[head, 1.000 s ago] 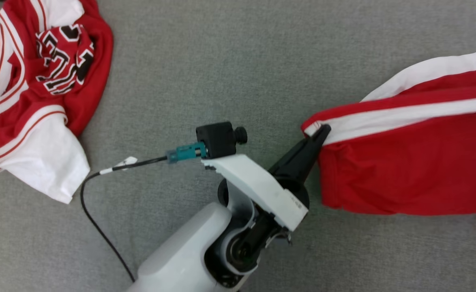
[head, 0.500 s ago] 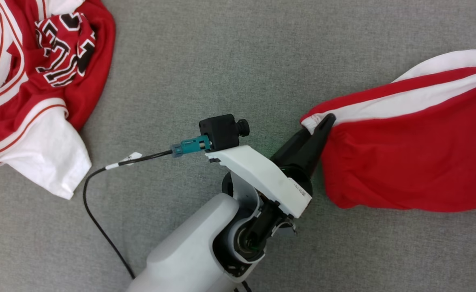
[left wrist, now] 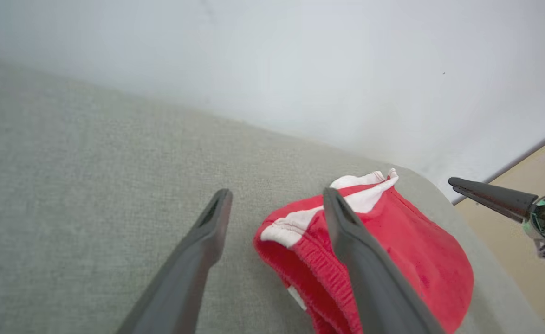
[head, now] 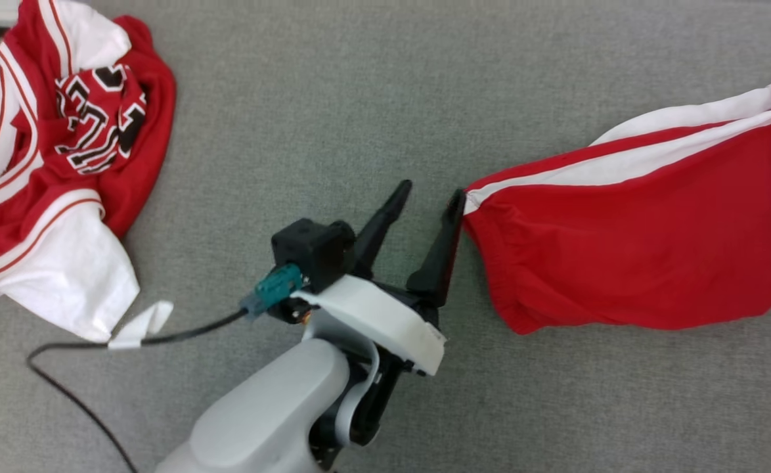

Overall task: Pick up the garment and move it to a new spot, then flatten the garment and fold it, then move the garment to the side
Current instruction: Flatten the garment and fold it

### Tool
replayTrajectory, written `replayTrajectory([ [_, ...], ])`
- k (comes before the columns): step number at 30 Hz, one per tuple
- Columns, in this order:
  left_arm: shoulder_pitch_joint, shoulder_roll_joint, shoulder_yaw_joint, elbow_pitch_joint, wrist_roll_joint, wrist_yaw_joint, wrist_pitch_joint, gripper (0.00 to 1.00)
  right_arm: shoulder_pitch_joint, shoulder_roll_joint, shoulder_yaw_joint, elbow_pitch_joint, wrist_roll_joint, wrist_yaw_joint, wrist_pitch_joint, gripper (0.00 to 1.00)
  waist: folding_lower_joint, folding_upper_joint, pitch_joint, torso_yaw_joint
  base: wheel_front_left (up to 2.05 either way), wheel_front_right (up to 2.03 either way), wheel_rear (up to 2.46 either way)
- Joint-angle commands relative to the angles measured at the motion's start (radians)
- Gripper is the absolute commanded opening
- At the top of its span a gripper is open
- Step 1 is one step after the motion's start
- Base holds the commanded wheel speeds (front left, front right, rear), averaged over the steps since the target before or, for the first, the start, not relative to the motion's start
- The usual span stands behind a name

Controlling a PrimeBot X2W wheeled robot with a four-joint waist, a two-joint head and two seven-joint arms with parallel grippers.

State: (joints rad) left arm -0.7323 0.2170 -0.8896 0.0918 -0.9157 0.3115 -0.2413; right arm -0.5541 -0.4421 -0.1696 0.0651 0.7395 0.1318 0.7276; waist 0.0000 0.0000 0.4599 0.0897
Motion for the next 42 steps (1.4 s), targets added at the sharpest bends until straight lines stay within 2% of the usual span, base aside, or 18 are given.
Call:
replayTrajectory([
  [1, 0.021, 0.014, -0.003, -0.008, 0.040, 0.015, -0.011, 1.00, 0.030, -0.019, 0.013, -0.010, -0.007, -0.002, -0.014, 1.00, 0.0000, 0.0000, -0.018, -0.013, 0.00, 0.00, 0.00],
  [6, 0.086, 0.057, 0.028, -0.061, 0.237, 0.092, -0.023, 1.00, 0.105, -0.095, 0.053, -0.004, -0.018, -0.002, -0.058, 1.00, 0.0000, 0.0000, -0.040, -0.021, 0.00, 0.00, 0.00],
  [9, 0.146, 0.072, 0.064, -0.103, 0.342, 0.108, -0.023, 1.00, 0.125, -0.129, 0.061, 0.018, -0.029, -0.002, -0.079, 1.00, 0.0000, 0.0000, -0.038, -0.014, 0.00, 0.00, 0.00],
  [11, 0.182, 0.063, 0.091, -0.128, 0.391, 0.108, -0.023, 1.00, 0.133, -0.150, 0.062, 0.031, -0.030, -0.002, -0.087, 1.00, 0.0000, 0.0000, -0.028, -0.003, 0.00, 0.00, 0.00],
  [16, 0.233, 0.050, 0.142, -0.148, 0.496, 0.085, -0.023, 1.00, 0.122, -0.176, 0.063, 0.081, -0.022, -0.002, -0.105, 1.00, 0.0000, 0.0000, 0.012, 0.033, 0.00, 0.00, 0.00],
  [23, 0.290, 0.000, 0.204, -0.134, 0.555, 0.039, -0.023, 1.00, 0.075, -0.172, 0.070, 0.175, 0.016, -0.002, -0.093, 1.00, 0.0000, 0.0000, 0.057, 0.085, 0.00, 0.00, 0.00],
  [32, 0.348, -0.061, 0.280, -0.102, 0.604, -0.023, -0.023, 1.00, 0.054, -0.158, 0.159, 0.191, 0.118, 0.003, -0.001, 1.00, 0.0000, 0.0000, 0.059, 0.128, 0.00, 0.00, 0.00],
  [34, 0.358, -0.074, 0.293, -0.094, 0.611, -0.039, -0.023, 1.00, 0.055, -0.168, 0.182, 0.185, 0.127, 0.003, 0.006, 0.28, 0.0000, 0.0000, 0.055, 0.134, 0.00, 0.00, 0.00],
  [35, 0.362, -0.079, 0.299, -0.090, 0.615, -0.047, -0.023, 1.00, 0.056, -0.170, 0.188, 0.184, 0.133, 0.003, 0.006, 0.00, 0.0000, 0.0000, 0.054, 0.135, 0.00, 0.00, 0.00],
  [42, 0.405, -0.109, 0.348, -0.069, 0.646, -0.097, -0.023, 1.00, 0.039, -0.184, 0.187, 0.208, 0.132, 0.000, -0.063, 0.00, 0.0000, 0.0000, 0.027, 0.116, 0.00, 0.00, 0.00],
])
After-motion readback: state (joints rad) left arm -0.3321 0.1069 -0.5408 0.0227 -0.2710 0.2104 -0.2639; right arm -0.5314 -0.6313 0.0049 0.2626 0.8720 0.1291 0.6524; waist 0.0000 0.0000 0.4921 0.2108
